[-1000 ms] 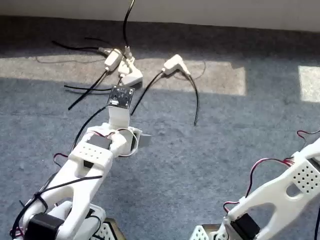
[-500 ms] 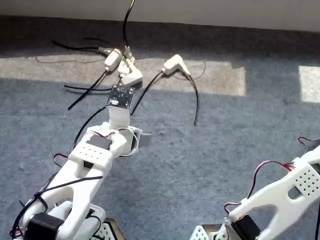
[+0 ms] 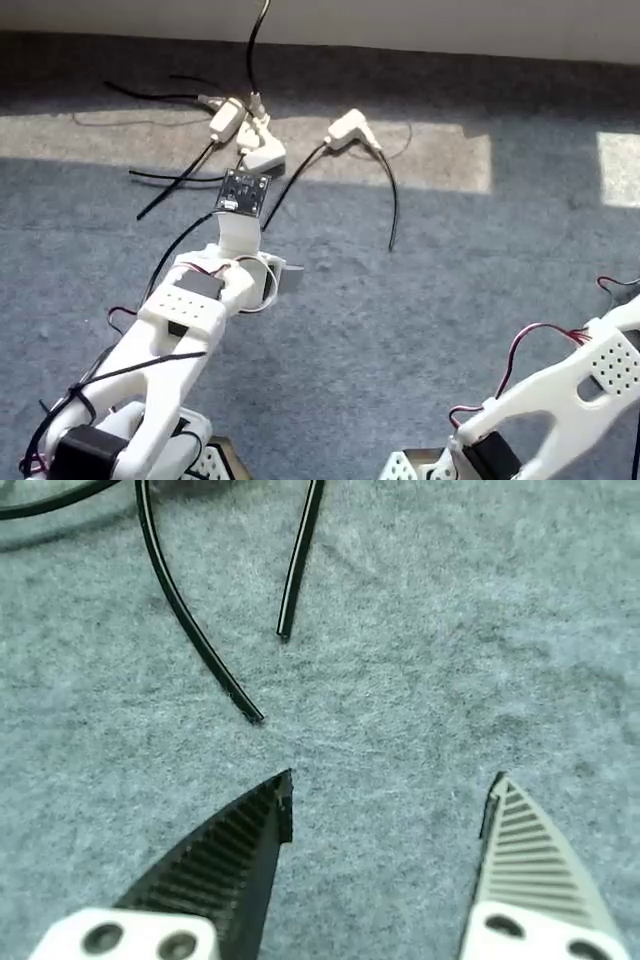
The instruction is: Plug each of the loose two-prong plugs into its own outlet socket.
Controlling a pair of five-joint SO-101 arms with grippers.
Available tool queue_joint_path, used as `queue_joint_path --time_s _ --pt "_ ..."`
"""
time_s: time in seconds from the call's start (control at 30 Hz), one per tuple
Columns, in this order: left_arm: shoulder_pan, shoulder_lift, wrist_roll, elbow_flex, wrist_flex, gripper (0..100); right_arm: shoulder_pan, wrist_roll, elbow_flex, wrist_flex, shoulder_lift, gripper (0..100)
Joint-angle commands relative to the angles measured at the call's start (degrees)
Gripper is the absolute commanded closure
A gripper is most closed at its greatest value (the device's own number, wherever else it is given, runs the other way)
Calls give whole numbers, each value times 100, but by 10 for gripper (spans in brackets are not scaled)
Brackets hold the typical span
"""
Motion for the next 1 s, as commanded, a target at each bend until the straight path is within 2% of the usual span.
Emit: queue_joint_path --time_s 0.0,0.13,0.33,0.43,0.57,0.7,0.77,0.97 --pt "66 -145 35 -13 -79 698 418 79 -4 31 4 843" --pt "66 -145 35 -13 -88 698 418 79 -4 40 -4 993" --pt "66 -145 35 -13 -97 698 338 44 -347 435 -259 974" --pt "75 -145 35 -13 -97 698 31 -105 -963 1367 -585 974" --pt "66 -145 35 -13 -97 698 -637 -765 -1974 2914 -1033 977" --pt "57 -145 35 -13 -97 698 -1103 -1547 -2211 2879 -1464 977" --pt "57 -145 35 -13 -97 698 -1349 -1705 -2079 2879 -1666 977" --pt "57 -145 35 -22 -105 698 -1947 -2321 -505 2888 -2633 977"
